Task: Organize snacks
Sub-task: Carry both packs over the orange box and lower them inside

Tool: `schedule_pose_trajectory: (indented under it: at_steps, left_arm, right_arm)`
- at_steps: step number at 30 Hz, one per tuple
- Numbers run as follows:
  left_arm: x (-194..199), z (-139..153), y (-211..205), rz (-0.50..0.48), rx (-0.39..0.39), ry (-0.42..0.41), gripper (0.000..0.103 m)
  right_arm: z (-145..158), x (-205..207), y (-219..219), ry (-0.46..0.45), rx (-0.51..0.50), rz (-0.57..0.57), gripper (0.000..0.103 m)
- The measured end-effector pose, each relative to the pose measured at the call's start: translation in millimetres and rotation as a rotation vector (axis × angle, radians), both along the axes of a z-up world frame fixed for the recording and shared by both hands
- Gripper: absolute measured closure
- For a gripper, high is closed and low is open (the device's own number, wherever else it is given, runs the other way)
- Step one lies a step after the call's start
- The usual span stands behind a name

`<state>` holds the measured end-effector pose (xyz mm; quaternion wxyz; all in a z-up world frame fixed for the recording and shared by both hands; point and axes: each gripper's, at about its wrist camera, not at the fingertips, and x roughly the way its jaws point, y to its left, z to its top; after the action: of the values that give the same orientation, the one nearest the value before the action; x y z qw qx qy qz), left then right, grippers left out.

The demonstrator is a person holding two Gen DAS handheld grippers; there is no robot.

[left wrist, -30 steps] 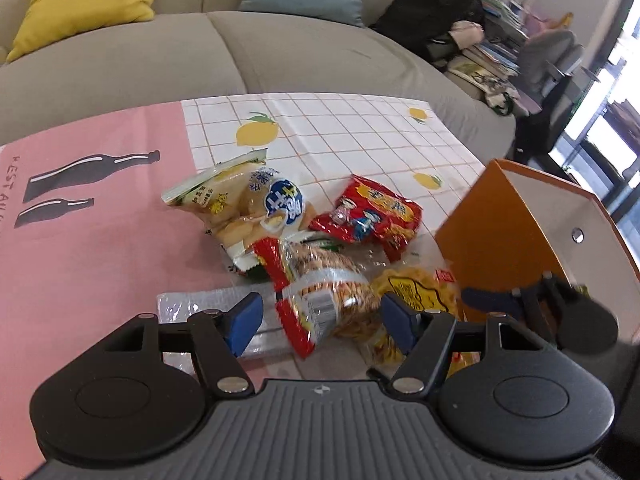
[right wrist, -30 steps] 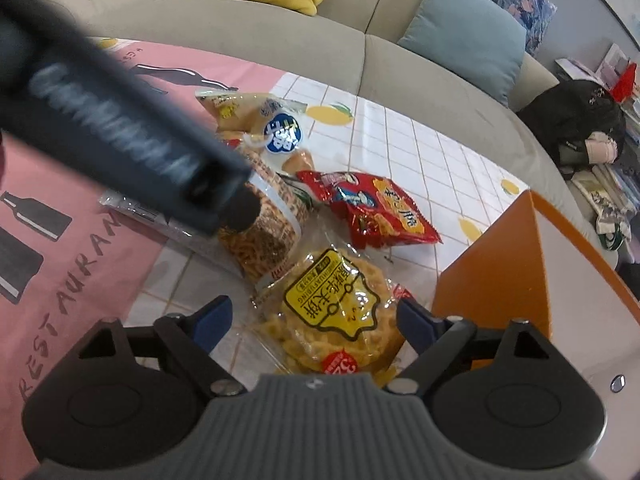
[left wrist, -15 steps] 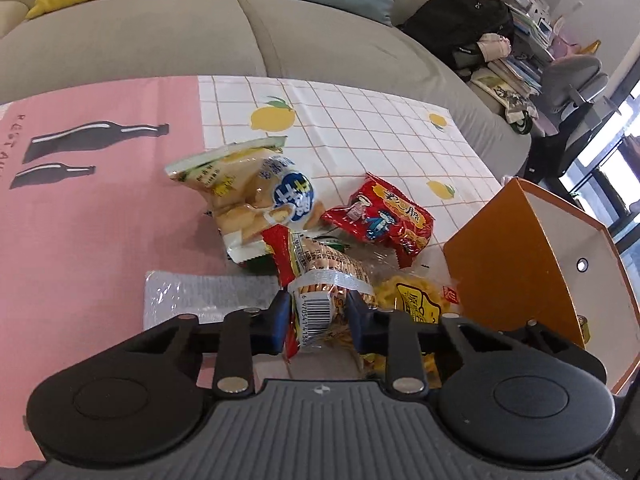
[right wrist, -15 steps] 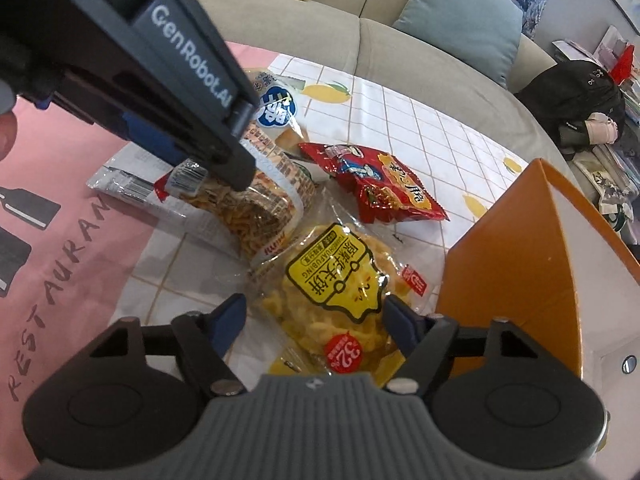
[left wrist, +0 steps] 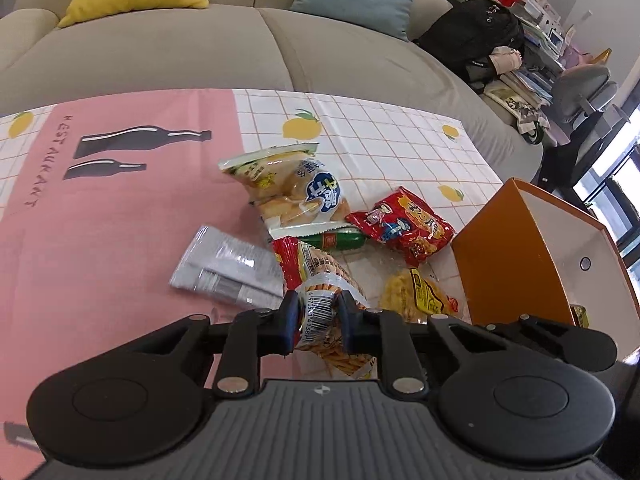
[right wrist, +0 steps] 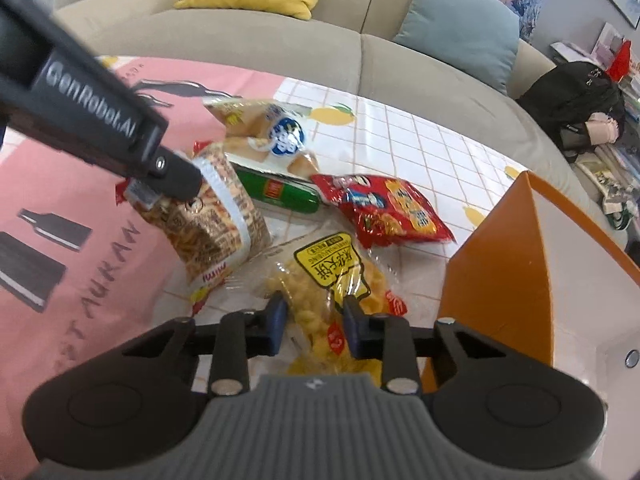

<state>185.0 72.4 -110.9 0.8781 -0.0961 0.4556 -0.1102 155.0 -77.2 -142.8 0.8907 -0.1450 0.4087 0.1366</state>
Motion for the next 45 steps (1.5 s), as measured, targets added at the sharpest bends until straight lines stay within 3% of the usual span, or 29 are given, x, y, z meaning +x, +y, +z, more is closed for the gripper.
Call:
schedule_pose_trajectory:
  at_steps: [13,20,28,34,37,45]
  left_arm:
    - [-37.4,29.5,3.2,0.032,0.056,-0.013,0.082]
    - [-55.4,52.2,-2.1,0.032,0.051,-0.044,0.082]
    - [-61.1,90.1,-35.8,-0.046,0.019,-0.120,0.082]
    - [-50.5,113.8,-76.5,-0.136,0.007,-0.159,0.082]
    - [-40.3,120.8,-99.6,-0.186,0.004,-0.174,0.083]
    - [-9.2,118.9,-171.6,-0.332,0.030,-0.184,0.083]
  right_arm:
    - [50.5,-16.5,-27.2,0.108,0.310,-0.028,0.084]
    - [89.8,-37.6,-44.0,0.060,0.406,-0.021,0.085]
    - [137.8,-49.1,-93.8,-0.013,0.513,-0.068,0.085]
    - [161.6,-45.7,-139.6,-0.051,0.544,-0.116,0.086]
    - [165.6,-39.4,-160.4,-0.071,0.513,-0.155,0.086]
    - [142.3,-6.1,-215.0,-0.035,0.428,-0.294,0.086]
